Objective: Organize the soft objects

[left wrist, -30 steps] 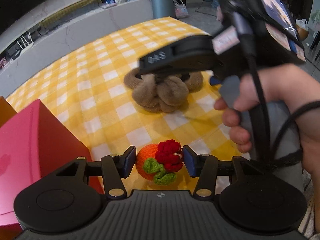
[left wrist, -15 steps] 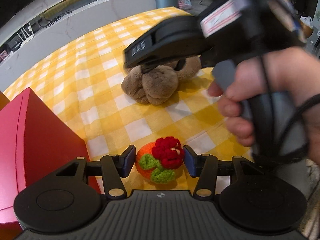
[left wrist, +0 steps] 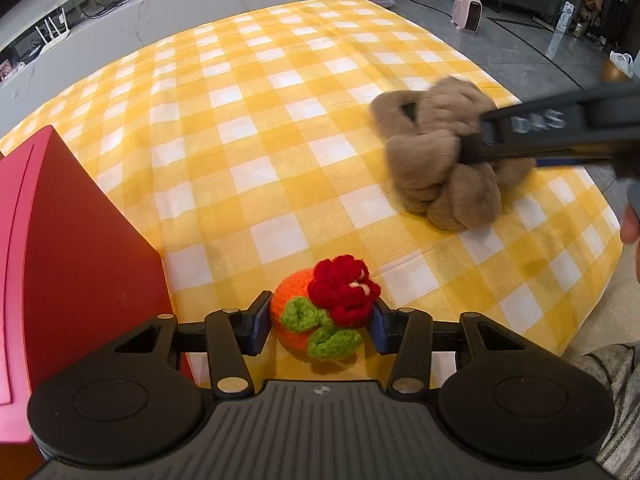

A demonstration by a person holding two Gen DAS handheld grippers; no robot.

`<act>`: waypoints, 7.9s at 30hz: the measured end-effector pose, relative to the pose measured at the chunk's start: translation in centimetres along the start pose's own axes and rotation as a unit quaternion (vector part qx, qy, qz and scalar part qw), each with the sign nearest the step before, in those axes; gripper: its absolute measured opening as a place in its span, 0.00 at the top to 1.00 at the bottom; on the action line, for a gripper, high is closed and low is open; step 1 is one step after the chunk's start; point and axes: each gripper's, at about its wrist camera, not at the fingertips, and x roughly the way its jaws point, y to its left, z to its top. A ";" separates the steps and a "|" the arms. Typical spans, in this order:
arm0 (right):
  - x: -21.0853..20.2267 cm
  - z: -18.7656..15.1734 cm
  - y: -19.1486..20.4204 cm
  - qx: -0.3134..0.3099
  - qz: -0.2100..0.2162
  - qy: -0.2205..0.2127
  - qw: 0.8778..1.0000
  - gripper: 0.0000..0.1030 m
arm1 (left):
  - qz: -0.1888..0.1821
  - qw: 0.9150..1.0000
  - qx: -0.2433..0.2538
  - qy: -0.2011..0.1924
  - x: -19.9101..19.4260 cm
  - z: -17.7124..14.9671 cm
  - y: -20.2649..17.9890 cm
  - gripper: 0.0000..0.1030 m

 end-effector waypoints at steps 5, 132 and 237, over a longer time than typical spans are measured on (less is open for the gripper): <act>-0.1 0.3 -3.0 0.098 -0.001 -0.009 0.995 0.09 | 0.000 1.000 -0.001 -0.001 -0.2 -0.1 0.1 0.47; 4.3 -5.7 52.3 -0.363 0.144 0.077 0.917 0.35 | 0.050 0.904 -0.364 -0.219 -21.0 -14.6 34.4 0.48; -4.9 -8.7 41.1 -0.577 0.125 0.106 0.800 0.96 | 0.123 0.959 -0.222 -0.129 -20.7 -13.1 30.2 0.15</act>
